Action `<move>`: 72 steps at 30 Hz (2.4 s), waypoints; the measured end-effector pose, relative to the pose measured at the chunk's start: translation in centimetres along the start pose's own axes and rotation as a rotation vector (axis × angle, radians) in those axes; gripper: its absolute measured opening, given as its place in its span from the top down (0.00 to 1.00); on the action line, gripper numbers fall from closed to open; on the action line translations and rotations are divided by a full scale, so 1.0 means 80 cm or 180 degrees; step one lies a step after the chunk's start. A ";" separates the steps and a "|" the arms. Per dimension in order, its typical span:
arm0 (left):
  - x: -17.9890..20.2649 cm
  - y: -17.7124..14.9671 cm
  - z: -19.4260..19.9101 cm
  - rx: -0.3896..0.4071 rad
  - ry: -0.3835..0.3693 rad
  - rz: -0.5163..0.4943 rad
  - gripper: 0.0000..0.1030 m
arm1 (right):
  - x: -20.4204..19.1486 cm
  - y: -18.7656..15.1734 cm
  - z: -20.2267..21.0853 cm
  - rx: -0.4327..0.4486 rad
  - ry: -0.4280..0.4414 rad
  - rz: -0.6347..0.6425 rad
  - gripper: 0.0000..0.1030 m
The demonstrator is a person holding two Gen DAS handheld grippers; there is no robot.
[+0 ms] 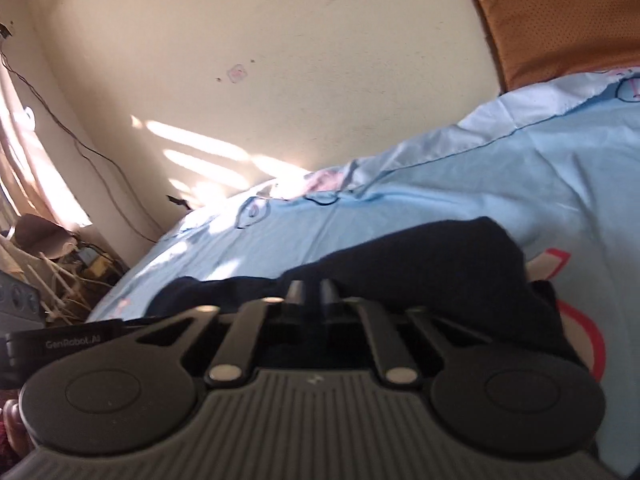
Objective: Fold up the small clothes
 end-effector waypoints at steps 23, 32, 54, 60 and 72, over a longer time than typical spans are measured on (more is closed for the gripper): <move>0.012 -0.002 0.009 0.0191 0.0093 -0.0388 0.92 | -0.010 -0.005 0.008 0.0187 -0.0024 0.0187 0.98; 0.030 -0.004 0.012 0.0240 0.0164 -0.0697 0.75 | -0.009 -0.004 0.009 0.0186 0.0025 0.0153 0.98; 0.056 -0.008 0.071 0.0916 0.0994 -0.1228 0.00 | -0.034 0.004 0.039 0.0789 -0.0071 0.0622 0.49; 0.056 -0.003 0.087 0.1143 0.1195 -0.1248 0.00 | -0.035 0.006 0.045 0.0992 -0.0208 0.0763 0.41; 0.066 -0.006 0.088 0.1138 0.1319 -0.1388 0.00 | -0.036 -0.002 0.030 0.0756 -0.0300 0.0837 0.19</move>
Point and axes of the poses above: each gripper's, at about its wrist camera, not at the fingertips, and z roughly against the way its jaws point, x to its right, y to its top, the point moved 8 cm from there along -z, roughly the way its jaws point, and after that the axes turned 9 degrees about -z, right-handed, at the moved point
